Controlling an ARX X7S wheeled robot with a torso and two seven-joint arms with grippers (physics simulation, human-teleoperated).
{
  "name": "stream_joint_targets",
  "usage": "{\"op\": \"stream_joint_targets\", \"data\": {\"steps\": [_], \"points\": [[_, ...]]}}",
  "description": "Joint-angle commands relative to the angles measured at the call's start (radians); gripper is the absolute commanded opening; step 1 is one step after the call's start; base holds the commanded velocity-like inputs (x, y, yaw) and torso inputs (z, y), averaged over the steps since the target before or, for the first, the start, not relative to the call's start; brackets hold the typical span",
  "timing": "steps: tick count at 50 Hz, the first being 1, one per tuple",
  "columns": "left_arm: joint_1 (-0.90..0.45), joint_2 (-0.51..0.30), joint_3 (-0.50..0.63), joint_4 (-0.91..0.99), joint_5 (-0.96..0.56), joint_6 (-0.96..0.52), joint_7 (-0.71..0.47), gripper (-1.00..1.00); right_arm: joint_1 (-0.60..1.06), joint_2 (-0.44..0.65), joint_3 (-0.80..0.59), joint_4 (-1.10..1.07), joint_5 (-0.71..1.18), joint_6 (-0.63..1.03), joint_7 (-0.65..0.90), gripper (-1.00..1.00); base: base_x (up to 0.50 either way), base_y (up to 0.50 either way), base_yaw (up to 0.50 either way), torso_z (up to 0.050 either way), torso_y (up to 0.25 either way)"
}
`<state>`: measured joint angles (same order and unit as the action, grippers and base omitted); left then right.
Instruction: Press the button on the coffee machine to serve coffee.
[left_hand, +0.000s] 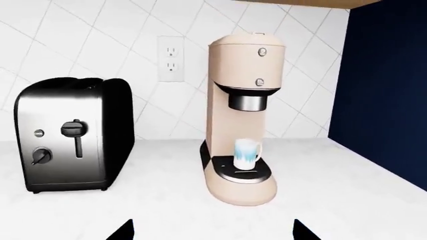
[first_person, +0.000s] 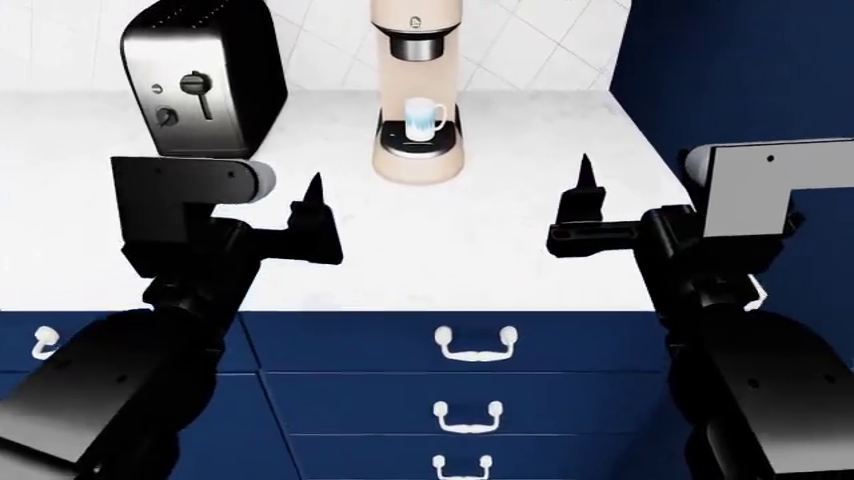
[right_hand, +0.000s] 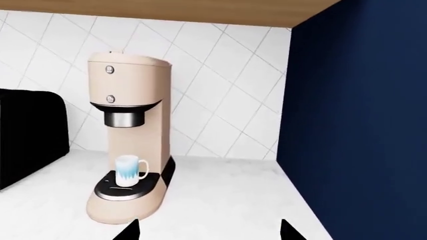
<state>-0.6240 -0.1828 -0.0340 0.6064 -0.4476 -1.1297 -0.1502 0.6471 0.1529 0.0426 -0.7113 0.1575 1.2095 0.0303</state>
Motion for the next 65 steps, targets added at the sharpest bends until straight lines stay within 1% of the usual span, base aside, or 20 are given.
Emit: {"op": "stream_joint_targets", "data": {"steps": [1,17,22,31,37,47,52,58,60,62,65], "points": [[-0.001,-0.014,0.04,0.002,0.024,0.016,-0.025,1.0,-0.018,0.007,0.005,0.002,0.01,-0.016,-0.002,1.0,0.44,0.02,0.0,0.0,0.0],[0.016,-0.02,0.037,0.016,0.01,0.029,-0.028,1.0,-0.032,0.018,-0.001,0.0,0.014,-0.024,0.009,1.0,0.5,0.1,0.0,0.0,0.0],[0.02,-0.039,0.003,0.032,-0.014,0.012,-0.014,1.0,-0.044,0.022,0.004,-0.003,0.018,-0.031,0.007,1.0,0.5,0.13,0.0,0.0,0.0],[0.033,-0.027,0.035,0.041,-0.016,0.028,-0.018,1.0,-0.035,0.023,0.019,-0.029,0.031,-0.002,0.01,1.0,0.49,0.12,0.0,0.0,0.002],[0.025,-0.036,0.017,0.038,-0.028,0.021,-0.015,1.0,-0.036,0.029,0.018,-0.032,0.033,0.003,0.014,1.0,0.36,0.0,0.0,0.0,0.0],[0.041,-0.067,-0.038,0.06,-0.067,0.008,0.01,1.0,-0.032,0.041,0.009,-0.038,0.031,0.019,0.025,1.0,0.25,0.0,0.0,0.0,0.0],[0.043,-0.074,-0.046,0.062,-0.074,0.007,0.013,1.0,-0.031,0.044,0.007,-0.04,0.033,0.022,0.028,1.0,0.15,0.0,0.0,0.0,0.002],[0.041,-0.07,-0.032,0.052,-0.068,0.017,0.006,1.0,-0.014,0.051,0.001,-0.06,0.036,0.056,0.034,1.0,0.12,0.0,0.0,0.0,0.0],[0.037,-0.056,-0.004,0.039,-0.052,0.03,-0.007,1.0,-0.003,0.048,-0.005,-0.059,0.037,0.068,0.039,1.0,0.03,0.0,0.0,0.0,0.0],[0.036,-0.049,0.013,0.03,-0.043,0.041,-0.014,1.0,0.007,0.045,-0.018,-0.06,0.04,0.081,0.041,1.0,0.0,0.0,0.0,0.0,0.0],[0.028,-0.036,0.037,0.016,-0.03,0.05,-0.026,1.0,0.061,0.048,-0.066,-0.091,0.051,0.143,0.04,1.0,0.0,0.0,0.0,0.0,0.0]]}}
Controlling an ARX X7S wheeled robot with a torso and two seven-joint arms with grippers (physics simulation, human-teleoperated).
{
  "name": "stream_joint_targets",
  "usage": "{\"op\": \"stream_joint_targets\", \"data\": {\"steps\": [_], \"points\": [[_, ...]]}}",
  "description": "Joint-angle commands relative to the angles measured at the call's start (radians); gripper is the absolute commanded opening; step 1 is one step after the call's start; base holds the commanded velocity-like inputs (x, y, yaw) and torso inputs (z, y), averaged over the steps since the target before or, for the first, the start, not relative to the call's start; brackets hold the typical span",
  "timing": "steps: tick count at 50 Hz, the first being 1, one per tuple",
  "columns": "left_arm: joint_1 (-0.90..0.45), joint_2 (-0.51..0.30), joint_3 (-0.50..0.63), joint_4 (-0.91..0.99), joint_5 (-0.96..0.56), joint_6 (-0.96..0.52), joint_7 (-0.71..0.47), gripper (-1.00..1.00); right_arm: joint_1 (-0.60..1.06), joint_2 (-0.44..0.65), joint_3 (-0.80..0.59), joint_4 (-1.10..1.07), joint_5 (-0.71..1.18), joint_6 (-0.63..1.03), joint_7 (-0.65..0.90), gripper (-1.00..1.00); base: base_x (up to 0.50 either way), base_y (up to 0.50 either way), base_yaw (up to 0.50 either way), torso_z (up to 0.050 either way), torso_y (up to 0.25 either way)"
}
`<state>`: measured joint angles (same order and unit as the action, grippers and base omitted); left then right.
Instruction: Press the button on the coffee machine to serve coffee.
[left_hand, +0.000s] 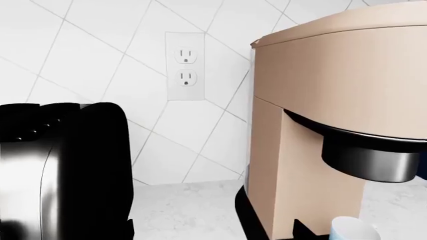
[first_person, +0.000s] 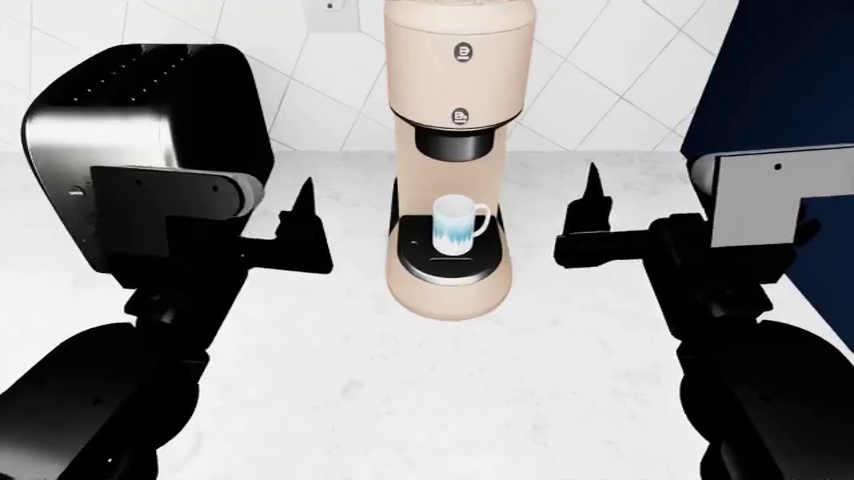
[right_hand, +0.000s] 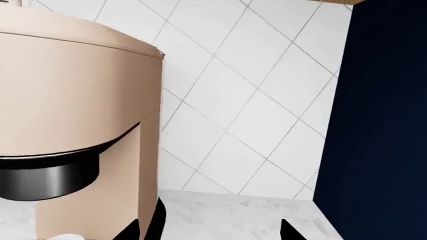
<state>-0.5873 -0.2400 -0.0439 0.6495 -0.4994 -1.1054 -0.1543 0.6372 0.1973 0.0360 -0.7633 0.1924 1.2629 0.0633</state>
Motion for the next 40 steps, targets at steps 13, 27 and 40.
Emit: {"op": "stream_joint_targets", "data": {"steps": [13,27,40], "points": [[-0.003,0.027,0.074,-0.046,0.034,0.055,-0.036,1.0,0.281,-0.012,-0.101,-0.092,0.461,0.307,0.25,1.0,0.0,0.0,0.0,0.0,0.0],[0.0,-0.033,-0.009,-0.003,-0.012,0.007,-0.023,1.0,0.319,-0.007,-0.137,0.013,0.744,0.234,0.408,1.0,0.0,0.0,0.0,0.0,0.0],[-0.003,-0.041,-0.048,0.035,-0.042,-0.03,-0.038,1.0,0.301,0.02,-0.235,0.102,0.68,0.108,0.369,1.0,0.0,0.0,0.0,0.0,0.0]]}}
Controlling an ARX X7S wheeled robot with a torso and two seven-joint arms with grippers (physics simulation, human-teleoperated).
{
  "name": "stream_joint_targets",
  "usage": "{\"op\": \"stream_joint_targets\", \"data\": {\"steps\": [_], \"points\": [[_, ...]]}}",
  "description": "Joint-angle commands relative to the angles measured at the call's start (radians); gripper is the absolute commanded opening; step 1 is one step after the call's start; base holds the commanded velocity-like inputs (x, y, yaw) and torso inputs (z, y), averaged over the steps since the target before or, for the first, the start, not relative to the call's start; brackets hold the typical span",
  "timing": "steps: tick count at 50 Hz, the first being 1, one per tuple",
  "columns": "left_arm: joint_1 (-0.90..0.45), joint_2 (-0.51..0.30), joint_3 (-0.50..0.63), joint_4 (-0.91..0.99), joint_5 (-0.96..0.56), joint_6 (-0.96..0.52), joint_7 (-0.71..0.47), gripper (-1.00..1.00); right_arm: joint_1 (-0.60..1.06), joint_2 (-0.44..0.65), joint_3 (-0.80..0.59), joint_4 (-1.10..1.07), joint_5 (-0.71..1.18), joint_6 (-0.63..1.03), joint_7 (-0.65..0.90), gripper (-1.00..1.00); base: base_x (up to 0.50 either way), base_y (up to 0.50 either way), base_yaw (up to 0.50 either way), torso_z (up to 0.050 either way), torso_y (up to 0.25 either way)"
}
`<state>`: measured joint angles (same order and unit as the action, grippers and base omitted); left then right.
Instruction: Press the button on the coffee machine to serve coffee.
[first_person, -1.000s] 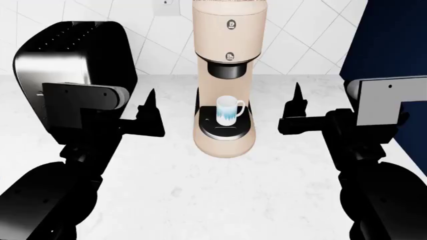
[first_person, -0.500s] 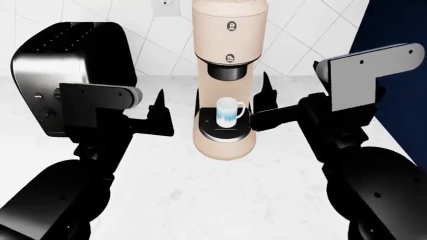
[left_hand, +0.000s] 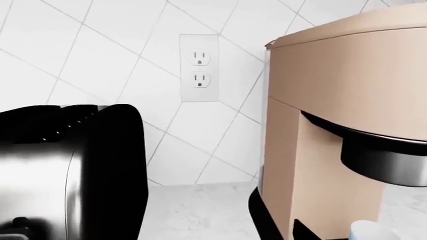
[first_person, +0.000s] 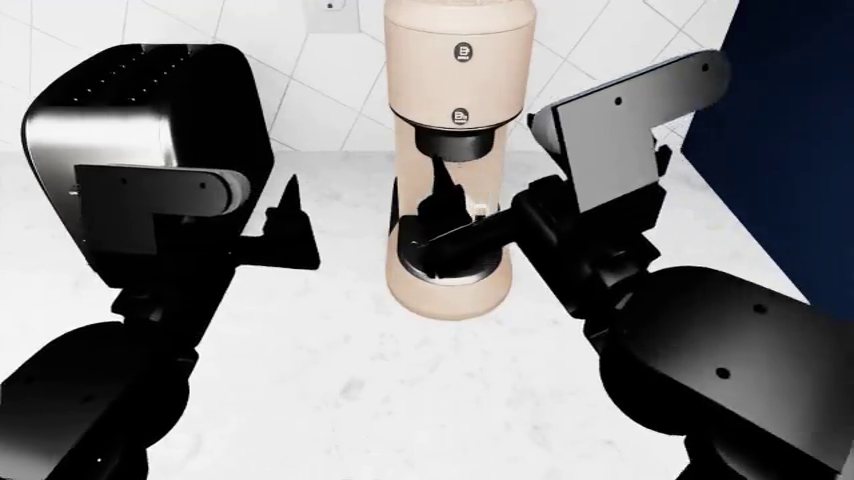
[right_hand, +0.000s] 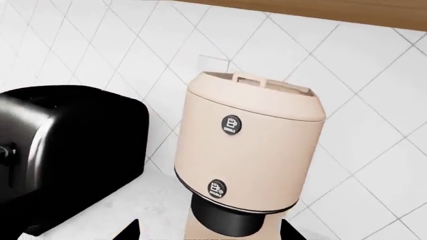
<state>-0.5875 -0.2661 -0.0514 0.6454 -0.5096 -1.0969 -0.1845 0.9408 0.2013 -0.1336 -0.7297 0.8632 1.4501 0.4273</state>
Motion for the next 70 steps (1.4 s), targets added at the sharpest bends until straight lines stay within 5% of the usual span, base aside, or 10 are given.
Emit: {"op": "stream_joint_targets", "data": {"steps": [1,14,15,34,60,70], "points": [[-0.006,-0.013,-0.039,0.04,-0.032,-0.04,-0.011,1.0,-0.004,0.02,-0.073,0.075,0.002,-0.088,0.002,1.0,0.0,0.0,0.0,0.0,0.0],[-0.034,-0.018,-0.095,0.076,-0.075,-0.1,-0.029,1.0,0.015,0.044,-0.143,0.157,-0.068,-0.161,-0.012,1.0,0.0,0.0,0.0,0.0,0.0],[-0.032,-0.017,-0.093,0.076,-0.075,-0.098,-0.03,1.0,0.015,0.044,-0.145,0.157,-0.07,-0.164,-0.011,-1.0,0.0,0.0,0.0,0.0,0.0],[-0.012,-0.034,-0.115,0.074,-0.096,-0.092,-0.023,1.0,0.065,0.048,-0.311,0.288,-0.196,-0.302,-0.057,-1.0,0.0,0.0,0.0,0.0,0.0],[-0.012,-0.006,-0.03,0.041,-0.056,-0.037,-0.063,1.0,0.088,0.043,-0.295,0.208,-0.166,-0.224,0.017,-1.0,0.0,0.0,0.0,0.0,0.0],[-0.004,-0.036,-0.078,0.052,-0.09,-0.049,-0.042,1.0,0.072,0.049,-0.277,0.194,-0.148,-0.209,0.033,-1.0,0.0,0.0,0.0,0.0,0.0]]}}
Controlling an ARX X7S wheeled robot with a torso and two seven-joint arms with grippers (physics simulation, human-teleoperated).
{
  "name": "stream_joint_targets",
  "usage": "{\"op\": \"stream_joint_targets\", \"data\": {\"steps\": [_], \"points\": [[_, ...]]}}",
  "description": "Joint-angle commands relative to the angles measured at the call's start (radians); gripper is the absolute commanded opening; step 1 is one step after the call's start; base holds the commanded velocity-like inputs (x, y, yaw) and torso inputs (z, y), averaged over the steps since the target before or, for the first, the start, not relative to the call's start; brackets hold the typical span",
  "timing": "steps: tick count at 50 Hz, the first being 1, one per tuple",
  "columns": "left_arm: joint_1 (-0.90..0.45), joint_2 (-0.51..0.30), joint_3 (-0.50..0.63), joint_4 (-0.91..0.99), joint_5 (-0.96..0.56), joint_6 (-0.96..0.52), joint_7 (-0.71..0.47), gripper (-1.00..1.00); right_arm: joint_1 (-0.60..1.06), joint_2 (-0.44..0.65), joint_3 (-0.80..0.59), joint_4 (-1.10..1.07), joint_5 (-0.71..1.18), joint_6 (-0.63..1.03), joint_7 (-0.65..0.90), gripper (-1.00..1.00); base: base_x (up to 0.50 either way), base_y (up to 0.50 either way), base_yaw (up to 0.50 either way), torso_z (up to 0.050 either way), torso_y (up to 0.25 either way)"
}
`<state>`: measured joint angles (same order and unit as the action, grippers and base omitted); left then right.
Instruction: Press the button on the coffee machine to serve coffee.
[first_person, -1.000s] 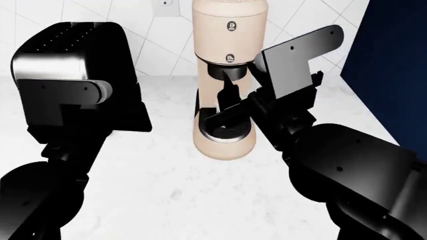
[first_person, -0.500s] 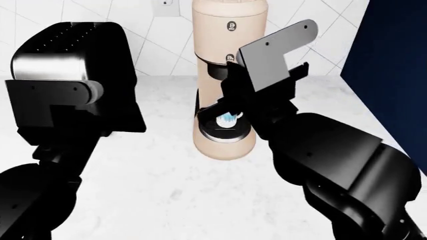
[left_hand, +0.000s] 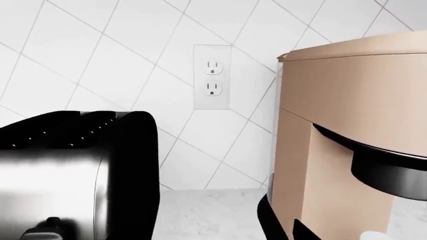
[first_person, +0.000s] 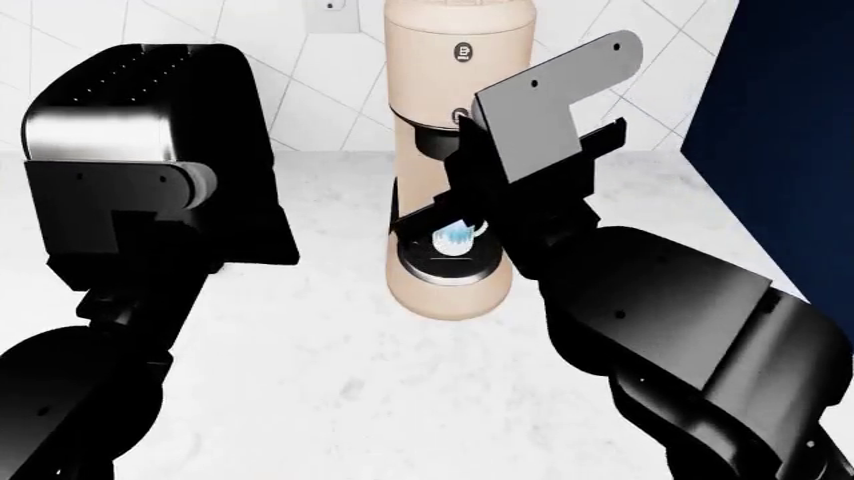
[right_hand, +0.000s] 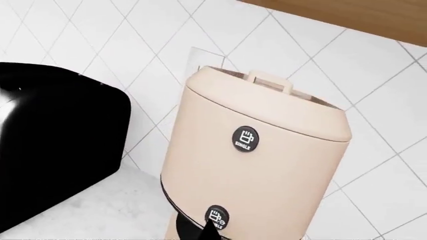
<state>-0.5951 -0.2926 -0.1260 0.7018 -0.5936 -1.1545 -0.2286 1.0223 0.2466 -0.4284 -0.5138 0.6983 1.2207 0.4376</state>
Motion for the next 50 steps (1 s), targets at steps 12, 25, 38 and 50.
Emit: {"op": "stream_joint_targets", "data": {"steps": [12,25,38,50], "points": [[0.013,-0.023,-0.028,0.004,-0.028,0.001,0.007,1.0,-0.003,0.009,0.008,0.011,0.005,-0.014,0.013,-1.0,0.0,0.0,0.0,0.0,0.0],[0.018,-0.024,-0.018,0.0,-0.027,0.012,-0.001,1.0,-0.005,0.012,-0.015,0.067,-0.011,-0.069,-0.017,-1.0,0.0,0.0,0.0,0.0,0.0],[0.025,-0.016,0.008,-0.013,-0.014,0.037,-0.013,1.0,0.004,0.007,-0.036,0.122,-0.025,-0.112,-0.042,-1.0,0.0,0.0,0.0,0.0,0.0],[0.027,-0.03,-0.016,-0.004,-0.038,0.023,-0.012,1.0,0.009,0.002,-0.039,0.115,-0.014,-0.104,-0.032,-1.0,0.01,0.0,0.01,0.0,0.0]]}}
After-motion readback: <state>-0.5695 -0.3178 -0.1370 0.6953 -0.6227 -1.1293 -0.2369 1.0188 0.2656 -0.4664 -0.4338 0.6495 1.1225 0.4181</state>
